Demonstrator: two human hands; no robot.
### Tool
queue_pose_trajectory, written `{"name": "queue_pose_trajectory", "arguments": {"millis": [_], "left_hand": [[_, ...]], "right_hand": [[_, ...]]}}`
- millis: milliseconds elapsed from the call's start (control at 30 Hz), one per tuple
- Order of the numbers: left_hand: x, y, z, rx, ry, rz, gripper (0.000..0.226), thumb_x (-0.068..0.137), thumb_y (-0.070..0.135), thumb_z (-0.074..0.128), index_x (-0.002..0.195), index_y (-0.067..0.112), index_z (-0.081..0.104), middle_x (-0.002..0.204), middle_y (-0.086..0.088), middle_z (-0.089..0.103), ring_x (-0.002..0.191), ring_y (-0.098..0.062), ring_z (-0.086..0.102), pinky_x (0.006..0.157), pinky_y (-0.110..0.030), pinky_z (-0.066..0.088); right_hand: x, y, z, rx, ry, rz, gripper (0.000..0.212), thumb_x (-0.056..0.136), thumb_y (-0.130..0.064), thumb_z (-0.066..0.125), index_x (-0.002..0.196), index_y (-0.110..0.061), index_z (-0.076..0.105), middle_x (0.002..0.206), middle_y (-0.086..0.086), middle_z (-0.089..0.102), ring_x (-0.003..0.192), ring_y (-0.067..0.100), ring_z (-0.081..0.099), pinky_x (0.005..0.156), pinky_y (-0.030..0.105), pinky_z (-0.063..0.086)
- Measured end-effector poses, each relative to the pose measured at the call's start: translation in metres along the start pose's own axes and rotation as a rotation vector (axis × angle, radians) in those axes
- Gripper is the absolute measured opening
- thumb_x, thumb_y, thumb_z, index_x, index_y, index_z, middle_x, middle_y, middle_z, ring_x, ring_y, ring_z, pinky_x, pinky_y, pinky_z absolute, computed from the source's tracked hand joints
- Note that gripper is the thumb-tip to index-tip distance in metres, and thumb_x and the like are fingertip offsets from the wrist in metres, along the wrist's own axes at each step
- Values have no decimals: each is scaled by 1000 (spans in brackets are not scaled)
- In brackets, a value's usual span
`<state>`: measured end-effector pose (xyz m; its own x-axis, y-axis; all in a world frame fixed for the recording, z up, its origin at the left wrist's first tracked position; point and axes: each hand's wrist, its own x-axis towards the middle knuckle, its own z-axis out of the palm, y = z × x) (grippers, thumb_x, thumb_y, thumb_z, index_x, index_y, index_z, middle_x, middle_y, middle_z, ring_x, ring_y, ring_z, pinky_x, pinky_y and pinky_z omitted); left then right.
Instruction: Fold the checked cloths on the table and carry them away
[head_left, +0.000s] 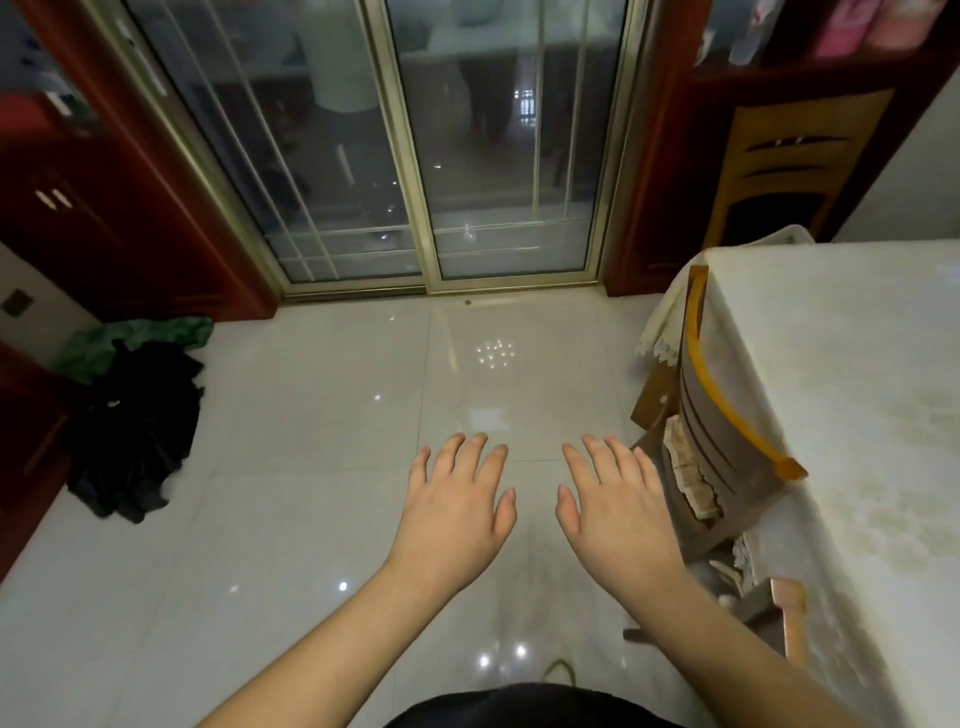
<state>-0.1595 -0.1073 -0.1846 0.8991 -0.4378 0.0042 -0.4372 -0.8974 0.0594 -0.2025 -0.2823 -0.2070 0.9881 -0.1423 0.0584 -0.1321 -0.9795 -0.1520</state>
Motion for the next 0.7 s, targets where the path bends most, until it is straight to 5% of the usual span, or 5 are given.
{"name": "queue_pose_trajectory", "arguments": {"millis": [300,533,700], "left_hand": [[143,-6,-12,-3,-7,107,49,89,45,36,120,21,65,126,-1,65,119,-24,60,95,-51,48],[276,-29,-27,-63,54,270,62,92,49,18,141,24,48,144,1,52,135,-22,45,110,-47,37],[358,-58,-38,-111,14,397,55,98,49,28,148,27,38,152,2,43,142,-20,36,117,-44,29]], "right_hand": [[117,29,-8,-11,10,92,55,90,-41,31,126,-17,65,128,6,65,122,28,58,104,50,44],[224,42,-12,-76,80,204,54,92,-40,30,130,-16,61,130,7,63,127,28,54,107,50,41],[297,36,-14,-79,85,320,53,93,-40,30,132,-17,59,133,6,60,126,27,53,109,48,39]]}}
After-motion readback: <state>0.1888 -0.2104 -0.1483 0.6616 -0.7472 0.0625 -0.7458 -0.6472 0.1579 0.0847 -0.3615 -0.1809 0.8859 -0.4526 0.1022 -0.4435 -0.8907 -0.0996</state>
